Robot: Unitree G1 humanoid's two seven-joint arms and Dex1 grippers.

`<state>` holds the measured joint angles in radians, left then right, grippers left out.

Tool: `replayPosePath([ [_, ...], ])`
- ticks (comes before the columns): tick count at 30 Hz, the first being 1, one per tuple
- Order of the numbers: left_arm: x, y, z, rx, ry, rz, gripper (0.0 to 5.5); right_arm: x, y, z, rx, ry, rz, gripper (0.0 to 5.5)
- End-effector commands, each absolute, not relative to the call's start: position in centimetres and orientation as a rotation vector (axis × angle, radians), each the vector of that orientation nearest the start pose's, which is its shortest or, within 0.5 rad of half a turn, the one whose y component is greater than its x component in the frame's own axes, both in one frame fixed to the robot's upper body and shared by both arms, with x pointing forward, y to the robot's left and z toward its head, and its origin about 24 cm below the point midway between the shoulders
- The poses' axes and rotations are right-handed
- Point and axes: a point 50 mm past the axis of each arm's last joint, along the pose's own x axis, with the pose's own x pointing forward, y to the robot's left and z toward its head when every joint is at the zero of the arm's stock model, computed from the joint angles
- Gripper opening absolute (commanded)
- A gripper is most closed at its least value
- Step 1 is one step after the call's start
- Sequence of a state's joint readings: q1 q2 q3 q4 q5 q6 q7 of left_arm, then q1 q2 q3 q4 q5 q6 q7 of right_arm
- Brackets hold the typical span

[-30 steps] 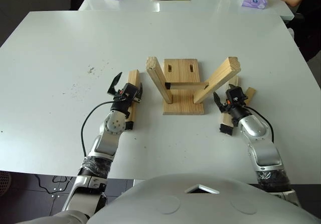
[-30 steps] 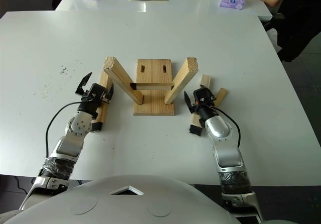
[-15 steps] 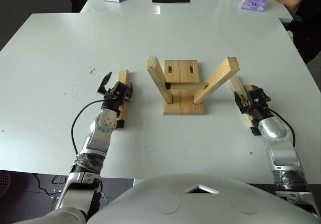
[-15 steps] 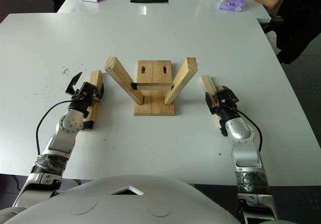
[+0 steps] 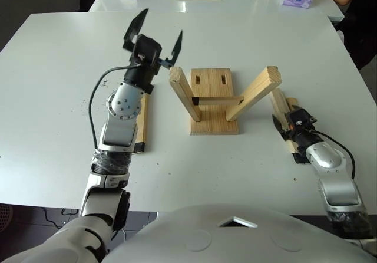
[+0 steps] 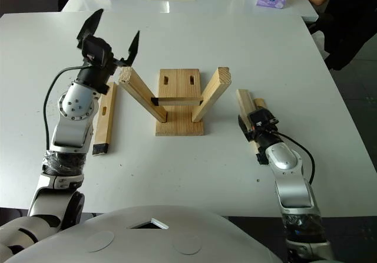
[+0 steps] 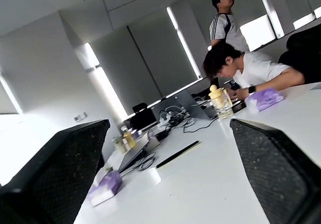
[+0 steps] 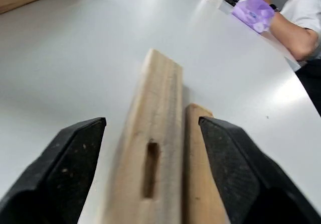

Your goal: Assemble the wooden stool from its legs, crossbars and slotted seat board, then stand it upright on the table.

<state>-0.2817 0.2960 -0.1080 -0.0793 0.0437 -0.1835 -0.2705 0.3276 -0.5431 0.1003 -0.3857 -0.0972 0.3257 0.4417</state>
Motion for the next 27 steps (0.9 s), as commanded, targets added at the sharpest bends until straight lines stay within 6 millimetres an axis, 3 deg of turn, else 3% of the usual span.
replayPosePath([
  [1, 27.9, 13.2, 11.6, 0.512, -0.408, -0.544, 4.47, 13.9, -17.9, 3.8, -0.657, 0.558, 0.998, 3.44],
  [5, 27.7, 13.0, 8.9, 0.490, -0.312, -0.587, 4.47, 12.9, -17.5, 5.0, -0.636, 0.598, 1.145, 3.44],
  [9, 26.2, 10.0, 6.5, 0.467, -0.268, -0.715, 4.47, 13.7, -16.4, 4.1, -0.603, 0.582, 1.147, 3.44],
  [13, 24.3, 6.2, 6.9, 0.419, -0.317, -0.862, 4.47, 16.0, -15.7, 2.7, -0.567, 0.550, 1.016, 3.44],
  [16, 23.5, 4.3, 8.3, 0.374, -0.351, -0.940, 4.47, 17.5, -16.4, 2.1, -0.535, 0.555, 0.892, 3.44],
  [20, 23.5, 3.1, 9.4, 0.334, -0.344, -0.983, 4.47, 18.2, -17.4, 2.0, -0.539, 0.562, 0.818, 3.44],
  [27, 24.5, 3.5, 7.0, 0.368, -0.175, -0.924, 4.47, 19.2, -17.4, 2.9, -0.545, 0.511, 0.785, 3.44],
])
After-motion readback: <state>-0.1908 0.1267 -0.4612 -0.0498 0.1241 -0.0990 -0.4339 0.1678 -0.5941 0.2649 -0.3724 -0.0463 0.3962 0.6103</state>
